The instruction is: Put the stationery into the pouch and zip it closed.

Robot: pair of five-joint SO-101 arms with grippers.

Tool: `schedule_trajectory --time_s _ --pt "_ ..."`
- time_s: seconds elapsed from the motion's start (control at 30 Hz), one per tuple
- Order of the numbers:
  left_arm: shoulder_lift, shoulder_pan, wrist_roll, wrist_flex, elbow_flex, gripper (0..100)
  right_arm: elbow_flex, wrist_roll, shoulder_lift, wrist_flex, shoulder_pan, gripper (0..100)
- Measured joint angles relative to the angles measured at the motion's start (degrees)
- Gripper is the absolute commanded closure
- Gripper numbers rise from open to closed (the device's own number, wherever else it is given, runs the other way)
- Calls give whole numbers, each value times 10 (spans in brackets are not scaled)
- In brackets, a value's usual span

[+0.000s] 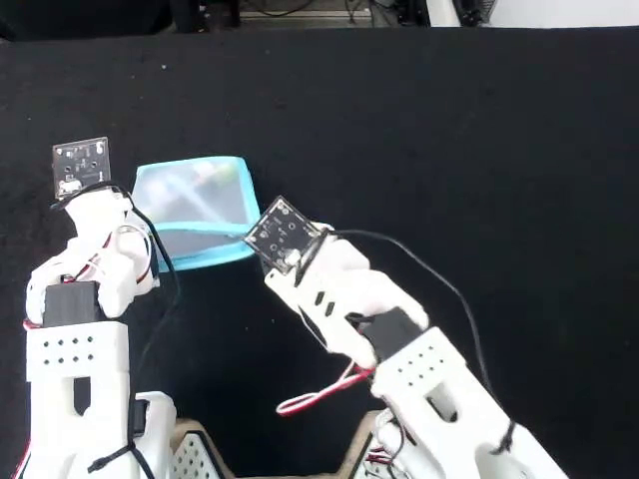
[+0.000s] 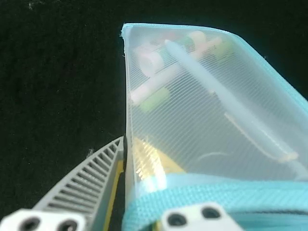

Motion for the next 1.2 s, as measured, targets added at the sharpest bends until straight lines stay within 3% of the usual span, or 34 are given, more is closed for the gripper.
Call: schedule_trajectory --time_s 0.67,0.87,1.2 --pt "0 0 0 0 0 964 1 1 -82 4 1 988" --pt "0 -3 0 0 -1 964 1 1 -113 45 -69 988" --pt "0 -4 -1 0 -2 964 1 1 -114 45 -76 988"
